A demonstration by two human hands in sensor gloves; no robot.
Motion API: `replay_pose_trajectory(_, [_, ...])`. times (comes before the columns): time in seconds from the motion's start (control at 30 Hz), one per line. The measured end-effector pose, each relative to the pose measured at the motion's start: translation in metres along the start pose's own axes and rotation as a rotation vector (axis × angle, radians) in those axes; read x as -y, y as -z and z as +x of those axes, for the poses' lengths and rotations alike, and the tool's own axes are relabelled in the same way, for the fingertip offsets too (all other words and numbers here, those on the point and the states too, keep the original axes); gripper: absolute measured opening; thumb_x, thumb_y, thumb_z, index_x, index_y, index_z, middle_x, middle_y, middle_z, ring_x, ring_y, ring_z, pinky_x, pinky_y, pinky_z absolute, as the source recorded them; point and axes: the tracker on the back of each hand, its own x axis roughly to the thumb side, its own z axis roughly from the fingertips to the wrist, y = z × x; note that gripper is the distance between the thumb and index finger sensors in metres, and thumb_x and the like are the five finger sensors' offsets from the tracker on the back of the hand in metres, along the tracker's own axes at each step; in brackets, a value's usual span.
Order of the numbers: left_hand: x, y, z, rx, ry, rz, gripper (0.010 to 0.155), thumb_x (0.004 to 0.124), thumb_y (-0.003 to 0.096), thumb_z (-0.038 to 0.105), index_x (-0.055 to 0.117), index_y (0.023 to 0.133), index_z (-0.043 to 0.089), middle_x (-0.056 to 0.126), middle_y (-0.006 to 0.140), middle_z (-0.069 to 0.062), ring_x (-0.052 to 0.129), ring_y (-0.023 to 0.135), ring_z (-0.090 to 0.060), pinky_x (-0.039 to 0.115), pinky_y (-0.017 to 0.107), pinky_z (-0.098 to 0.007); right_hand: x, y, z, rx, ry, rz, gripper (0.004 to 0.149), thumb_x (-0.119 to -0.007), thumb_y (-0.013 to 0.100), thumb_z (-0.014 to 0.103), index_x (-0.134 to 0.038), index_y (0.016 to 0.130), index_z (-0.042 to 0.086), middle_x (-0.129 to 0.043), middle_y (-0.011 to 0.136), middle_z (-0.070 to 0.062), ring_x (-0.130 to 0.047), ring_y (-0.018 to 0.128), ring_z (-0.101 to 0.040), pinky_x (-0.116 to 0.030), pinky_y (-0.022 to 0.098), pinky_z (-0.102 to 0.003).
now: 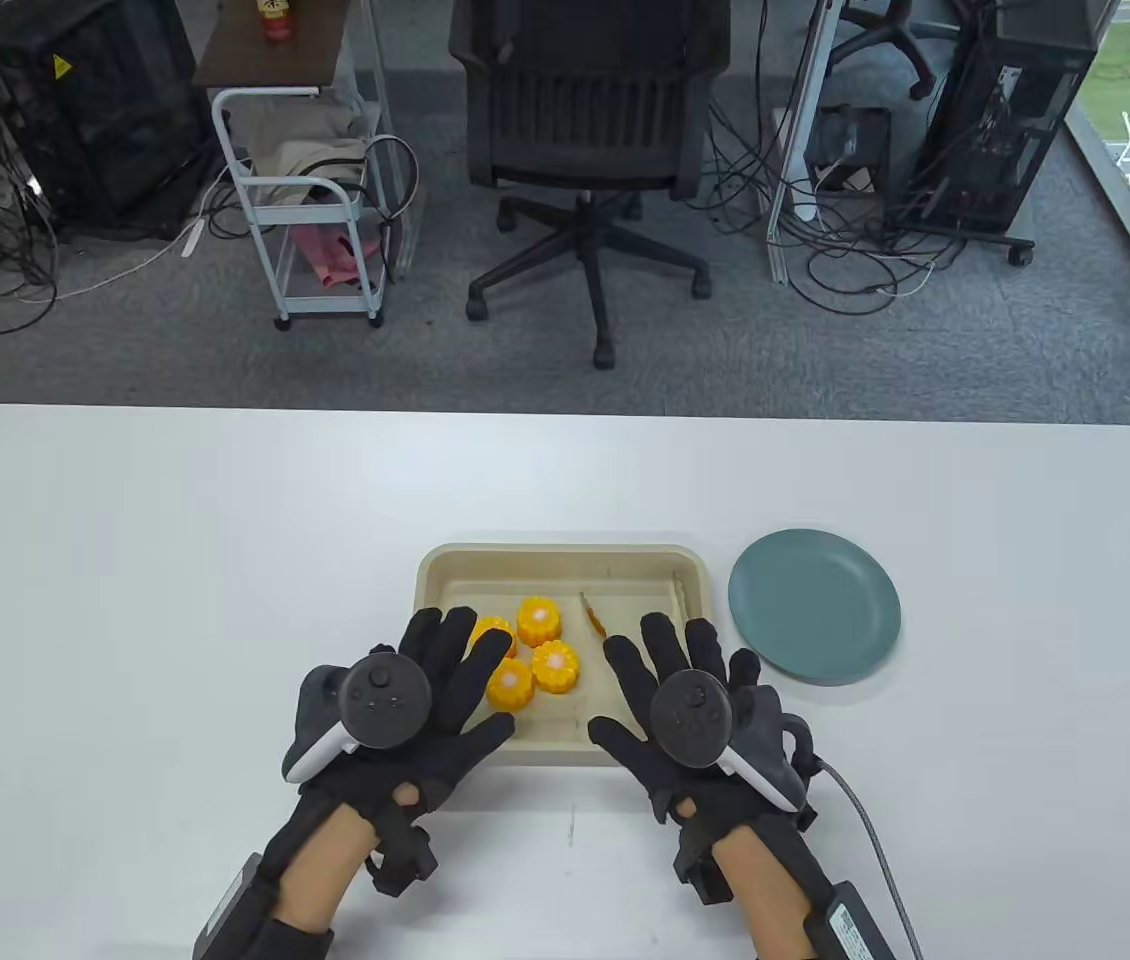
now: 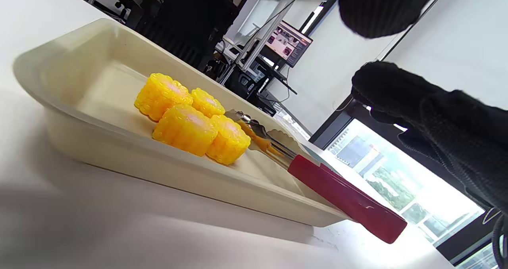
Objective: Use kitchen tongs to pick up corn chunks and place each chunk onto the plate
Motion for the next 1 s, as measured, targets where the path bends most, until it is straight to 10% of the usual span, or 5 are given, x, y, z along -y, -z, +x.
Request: replay_pose_trajectory(1.0, [-0.004,0.0,-0.005,-0.021,-0.029,0.009,0.076,0.062,0.0507,0.06,0.019,0.111,0.046,0.001,0.121,0.002,-0.012,0.112,-0.03,0.003,0.068,-0.075,0.011,-0.005,0.0,-0.128,-0.088,-0.127,0.079,-0.057,0.042,0.075,-0.044,0.111,0.039,-0.032,0.127,-0.002,-0.023,0.113,-0.034,-0.031,0.078,-0.061])
